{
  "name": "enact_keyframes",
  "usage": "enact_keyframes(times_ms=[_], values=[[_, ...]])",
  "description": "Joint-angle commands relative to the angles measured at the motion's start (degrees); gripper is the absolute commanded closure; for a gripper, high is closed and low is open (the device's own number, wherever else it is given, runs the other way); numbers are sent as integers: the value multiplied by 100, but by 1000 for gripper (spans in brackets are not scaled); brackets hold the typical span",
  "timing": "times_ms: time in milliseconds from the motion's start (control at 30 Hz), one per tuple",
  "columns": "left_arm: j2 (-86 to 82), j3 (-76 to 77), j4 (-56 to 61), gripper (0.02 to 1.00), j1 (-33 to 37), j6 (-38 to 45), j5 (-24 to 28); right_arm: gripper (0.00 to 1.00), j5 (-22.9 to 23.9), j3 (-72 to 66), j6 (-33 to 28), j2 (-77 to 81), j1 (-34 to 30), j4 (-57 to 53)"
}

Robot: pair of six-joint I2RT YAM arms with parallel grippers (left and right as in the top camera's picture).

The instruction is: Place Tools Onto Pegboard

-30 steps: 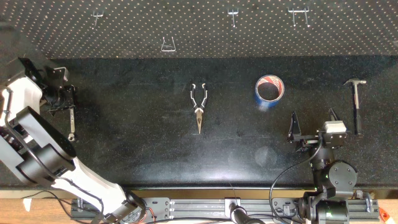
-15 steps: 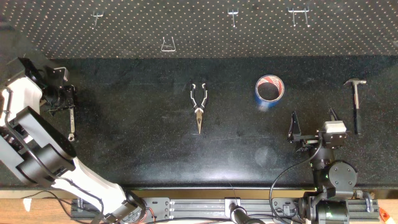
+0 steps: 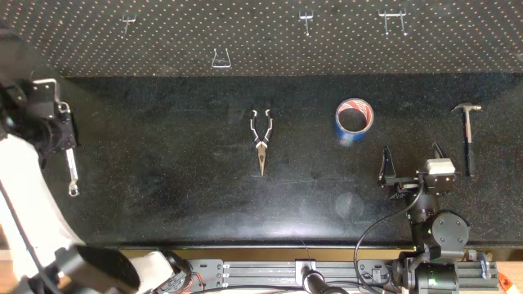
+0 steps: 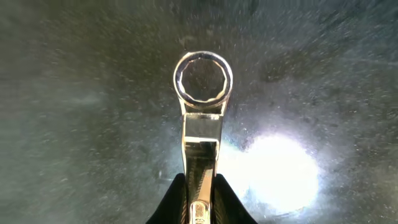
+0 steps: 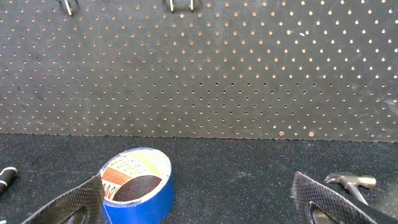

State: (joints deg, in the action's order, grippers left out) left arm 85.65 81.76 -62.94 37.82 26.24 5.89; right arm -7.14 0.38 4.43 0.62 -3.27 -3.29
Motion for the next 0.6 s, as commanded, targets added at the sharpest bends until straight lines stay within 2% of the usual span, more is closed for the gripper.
enact_keyframes(times_ms=[33,167,233,333,433,500,600], values=[[-389,-872,774,989,142,-55,101,16,52,-15,87,-57,-7,-35],[-848,-2507,3585,989,118,-553,129,16,52,-15,87,-57,-7,-35],[-953,-3088,4806,989,-208,-892,125,16,52,-15,87,-57,-7,-35],[-992,-3248,5095,989,-1123,-942,26,16,52,-15,87,-57,-7,-35],[-997,-3248,5099,989,-2288,-1091,-540,16,52,-15,90,-57,-7,-35],[-1049,-3248,5226,991,-2922,-1670,-1099,18,52,-15,87,-57,-7,-35],[-1187,-3248,5552,991,-3147,-2184,-1169,16,52,-15,90,-57,-7,-35]])
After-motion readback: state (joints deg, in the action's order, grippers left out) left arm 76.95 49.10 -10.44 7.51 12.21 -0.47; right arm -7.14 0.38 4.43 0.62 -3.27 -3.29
